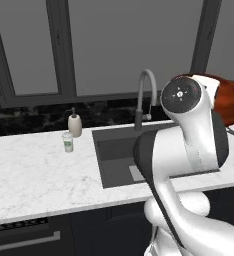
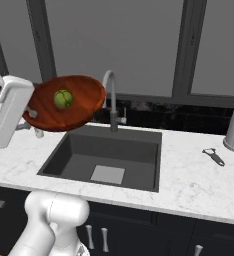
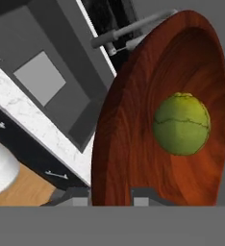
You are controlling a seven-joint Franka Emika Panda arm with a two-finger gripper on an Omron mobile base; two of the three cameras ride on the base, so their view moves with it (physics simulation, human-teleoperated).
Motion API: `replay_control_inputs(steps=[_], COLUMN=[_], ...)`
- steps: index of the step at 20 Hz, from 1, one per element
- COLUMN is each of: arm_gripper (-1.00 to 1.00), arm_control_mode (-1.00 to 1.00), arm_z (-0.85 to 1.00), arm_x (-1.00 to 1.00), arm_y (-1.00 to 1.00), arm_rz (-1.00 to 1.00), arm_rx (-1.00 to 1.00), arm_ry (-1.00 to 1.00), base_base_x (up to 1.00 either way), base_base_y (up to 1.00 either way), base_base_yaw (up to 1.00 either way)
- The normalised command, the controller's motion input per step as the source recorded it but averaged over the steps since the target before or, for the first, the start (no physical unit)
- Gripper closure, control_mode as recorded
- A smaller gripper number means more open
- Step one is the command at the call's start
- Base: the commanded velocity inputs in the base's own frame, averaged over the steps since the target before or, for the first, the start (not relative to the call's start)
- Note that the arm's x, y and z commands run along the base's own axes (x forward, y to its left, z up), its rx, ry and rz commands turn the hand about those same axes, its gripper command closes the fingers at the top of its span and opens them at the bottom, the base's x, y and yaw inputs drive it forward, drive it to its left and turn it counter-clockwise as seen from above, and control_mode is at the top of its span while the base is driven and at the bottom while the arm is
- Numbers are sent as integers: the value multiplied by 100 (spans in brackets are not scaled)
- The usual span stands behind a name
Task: Pick the lime from the sink and place it in the bowl. Then pick the bowl and place it in the microwave. Then close the microwave door and press the start button.
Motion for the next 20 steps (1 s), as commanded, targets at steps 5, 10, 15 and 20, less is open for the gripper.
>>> replay_control_inputs(steps=[5,10,15,20], arm_gripper=[100,100,100,100], arm_control_mode=[-100,-100,-100,100], arm_z=[24,11,0,-1], arm_x=[-24,-3,0,-9], arm_y=[54,14,11,16], arm_rz=[18,15,14,3], arm_rx=[1,0,1,0], arm_ry=[0,0,6,0], base_base_x=[0,0,0,-47], base_base_y=[0,0,0,15], base_base_yaw=[0,0,0,0])
